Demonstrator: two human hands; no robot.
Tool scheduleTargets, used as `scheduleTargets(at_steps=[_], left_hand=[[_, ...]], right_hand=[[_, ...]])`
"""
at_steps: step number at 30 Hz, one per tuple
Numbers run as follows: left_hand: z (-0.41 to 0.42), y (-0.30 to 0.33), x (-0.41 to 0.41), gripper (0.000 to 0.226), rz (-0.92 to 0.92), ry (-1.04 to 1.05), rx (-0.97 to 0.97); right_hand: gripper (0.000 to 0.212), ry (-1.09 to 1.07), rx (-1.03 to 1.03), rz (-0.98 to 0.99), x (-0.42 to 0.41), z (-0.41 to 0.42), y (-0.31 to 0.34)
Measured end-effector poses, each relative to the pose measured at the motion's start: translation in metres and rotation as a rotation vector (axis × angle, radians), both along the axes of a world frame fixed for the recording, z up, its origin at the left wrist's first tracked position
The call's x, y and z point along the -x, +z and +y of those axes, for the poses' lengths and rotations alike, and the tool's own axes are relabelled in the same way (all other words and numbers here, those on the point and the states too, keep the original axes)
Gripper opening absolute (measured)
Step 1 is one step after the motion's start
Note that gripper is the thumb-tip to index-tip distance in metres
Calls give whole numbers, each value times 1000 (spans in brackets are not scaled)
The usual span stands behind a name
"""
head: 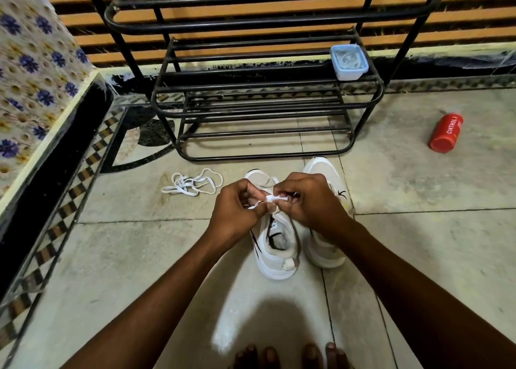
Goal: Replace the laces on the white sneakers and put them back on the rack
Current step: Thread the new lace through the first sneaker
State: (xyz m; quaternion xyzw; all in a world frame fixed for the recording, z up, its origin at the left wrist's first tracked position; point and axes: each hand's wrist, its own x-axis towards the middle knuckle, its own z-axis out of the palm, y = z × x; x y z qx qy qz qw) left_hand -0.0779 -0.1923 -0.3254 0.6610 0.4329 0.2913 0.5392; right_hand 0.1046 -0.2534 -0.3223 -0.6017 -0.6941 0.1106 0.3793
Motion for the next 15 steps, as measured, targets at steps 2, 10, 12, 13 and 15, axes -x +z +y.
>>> scheduleTargets(at_steps=[2,10,12,13,15], left_hand=[[-2,3,0,10,-107,8,105],[1,0,0,29,-56,-25,102],[2,-1,1,32,-8,-1,-15],[2,-1,1,33,31,19,-93],[2,-1,6,30,128,60,-252]], right_hand=[[18,-57,-39,-3,2,-2,-4],[12,-136,-103,114,14,-8,-13],[10,-139,-104,104,14,-9,-11],[12,-155,-102,109,12,-9,-11],[19,-214,-88,165,7,-9,-9]])
